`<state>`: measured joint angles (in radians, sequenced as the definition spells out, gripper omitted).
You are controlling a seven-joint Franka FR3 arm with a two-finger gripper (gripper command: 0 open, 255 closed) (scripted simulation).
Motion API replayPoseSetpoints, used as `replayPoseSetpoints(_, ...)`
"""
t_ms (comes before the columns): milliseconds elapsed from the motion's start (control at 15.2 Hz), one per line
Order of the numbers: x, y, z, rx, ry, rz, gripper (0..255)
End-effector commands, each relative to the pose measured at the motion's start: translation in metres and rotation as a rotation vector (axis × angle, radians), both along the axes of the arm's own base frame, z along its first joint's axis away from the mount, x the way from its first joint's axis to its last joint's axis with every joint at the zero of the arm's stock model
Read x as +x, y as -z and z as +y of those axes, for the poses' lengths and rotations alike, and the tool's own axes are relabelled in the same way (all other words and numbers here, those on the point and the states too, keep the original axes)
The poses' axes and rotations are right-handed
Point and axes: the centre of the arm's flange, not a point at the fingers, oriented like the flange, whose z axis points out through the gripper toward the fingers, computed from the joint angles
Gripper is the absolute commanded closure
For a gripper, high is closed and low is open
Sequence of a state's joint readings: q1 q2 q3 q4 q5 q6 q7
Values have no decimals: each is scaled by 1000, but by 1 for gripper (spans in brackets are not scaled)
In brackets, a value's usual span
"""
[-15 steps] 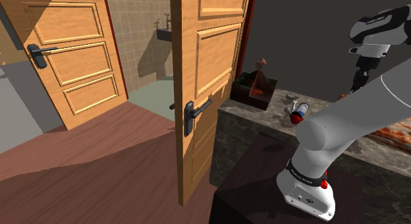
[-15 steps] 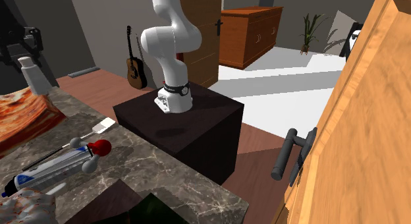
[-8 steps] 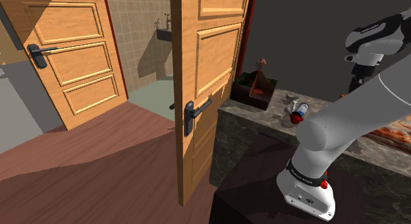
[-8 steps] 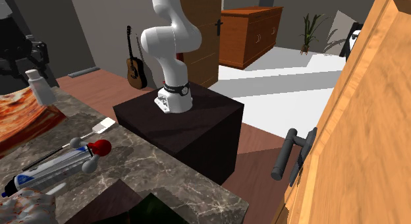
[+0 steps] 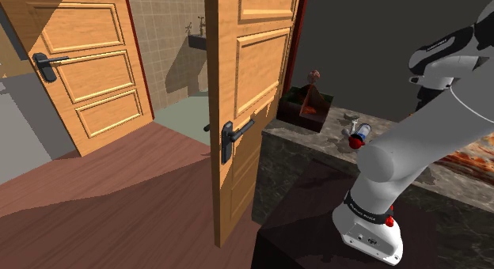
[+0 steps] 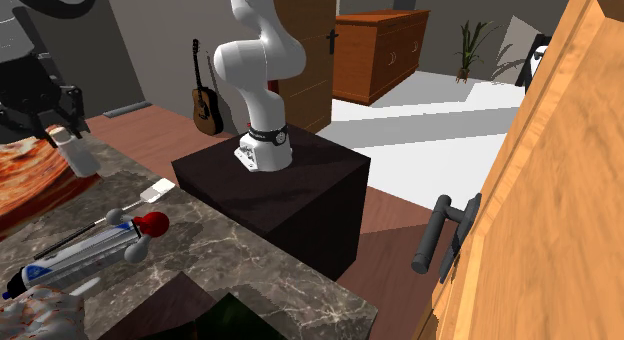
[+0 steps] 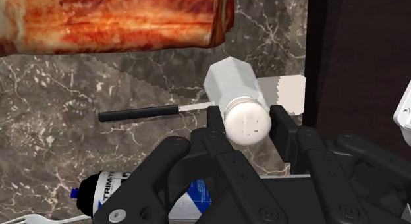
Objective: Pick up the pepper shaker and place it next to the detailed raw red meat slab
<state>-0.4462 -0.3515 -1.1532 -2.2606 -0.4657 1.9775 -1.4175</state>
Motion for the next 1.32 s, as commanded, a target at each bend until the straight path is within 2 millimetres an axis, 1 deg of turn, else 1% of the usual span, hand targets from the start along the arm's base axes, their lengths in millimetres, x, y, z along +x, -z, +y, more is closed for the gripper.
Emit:
replayPoseSetpoints(0,1,10,0,-1,0,0,255)
replayPoseSetpoints(1122,1,100,0,-1,0,0,255)
replayPoseSetpoints(1254,1,100,0,-1,0,0,255)
